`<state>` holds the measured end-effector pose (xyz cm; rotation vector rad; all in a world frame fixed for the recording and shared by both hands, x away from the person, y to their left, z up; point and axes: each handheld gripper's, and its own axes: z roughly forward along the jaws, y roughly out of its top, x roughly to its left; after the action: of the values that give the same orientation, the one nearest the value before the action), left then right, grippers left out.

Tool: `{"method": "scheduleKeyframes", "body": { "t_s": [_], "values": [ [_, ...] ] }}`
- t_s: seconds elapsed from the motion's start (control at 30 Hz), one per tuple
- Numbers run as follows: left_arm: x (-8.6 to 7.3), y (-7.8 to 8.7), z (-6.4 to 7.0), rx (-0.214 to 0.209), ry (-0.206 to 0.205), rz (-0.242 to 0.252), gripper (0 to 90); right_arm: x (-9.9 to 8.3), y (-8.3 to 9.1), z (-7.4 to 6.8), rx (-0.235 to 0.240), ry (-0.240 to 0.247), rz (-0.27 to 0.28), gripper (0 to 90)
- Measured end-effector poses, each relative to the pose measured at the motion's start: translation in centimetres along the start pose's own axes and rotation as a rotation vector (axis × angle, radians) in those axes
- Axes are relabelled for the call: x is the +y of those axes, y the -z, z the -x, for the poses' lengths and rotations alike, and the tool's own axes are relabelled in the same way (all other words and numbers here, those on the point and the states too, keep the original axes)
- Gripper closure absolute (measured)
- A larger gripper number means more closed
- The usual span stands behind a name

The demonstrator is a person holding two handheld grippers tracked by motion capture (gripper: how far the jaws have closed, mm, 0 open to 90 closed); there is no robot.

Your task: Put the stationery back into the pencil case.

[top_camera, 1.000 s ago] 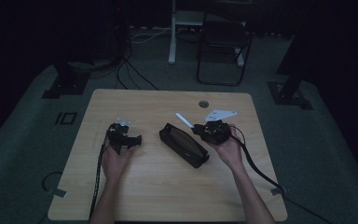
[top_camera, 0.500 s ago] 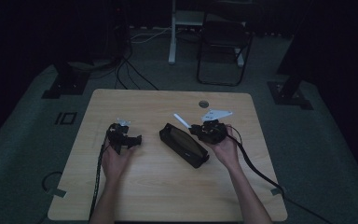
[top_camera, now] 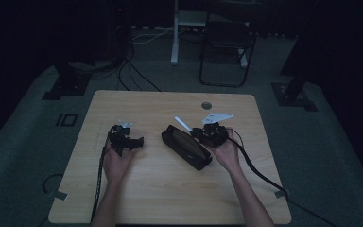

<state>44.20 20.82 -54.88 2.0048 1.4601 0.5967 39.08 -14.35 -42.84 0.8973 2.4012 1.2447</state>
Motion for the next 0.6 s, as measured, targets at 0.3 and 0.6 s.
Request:
{"method": "scheduleKeyframes", "body": {
  "t_s": [0.3, 0.6],
  "values": [
    [0.0, 0.0, 0.0, 0.001, -0.001, 0.0, 0.5, -0.2, -0.7, -0.1, -0.007, -0.007, -0.016, 79.0],
    [0.0, 0.0, 0.0, 0.001, -0.001, 0.001, 0.5, -0.4, -1.4, -0.1, -0.006, -0.014, -0.032, 79.0]
  ]
}}
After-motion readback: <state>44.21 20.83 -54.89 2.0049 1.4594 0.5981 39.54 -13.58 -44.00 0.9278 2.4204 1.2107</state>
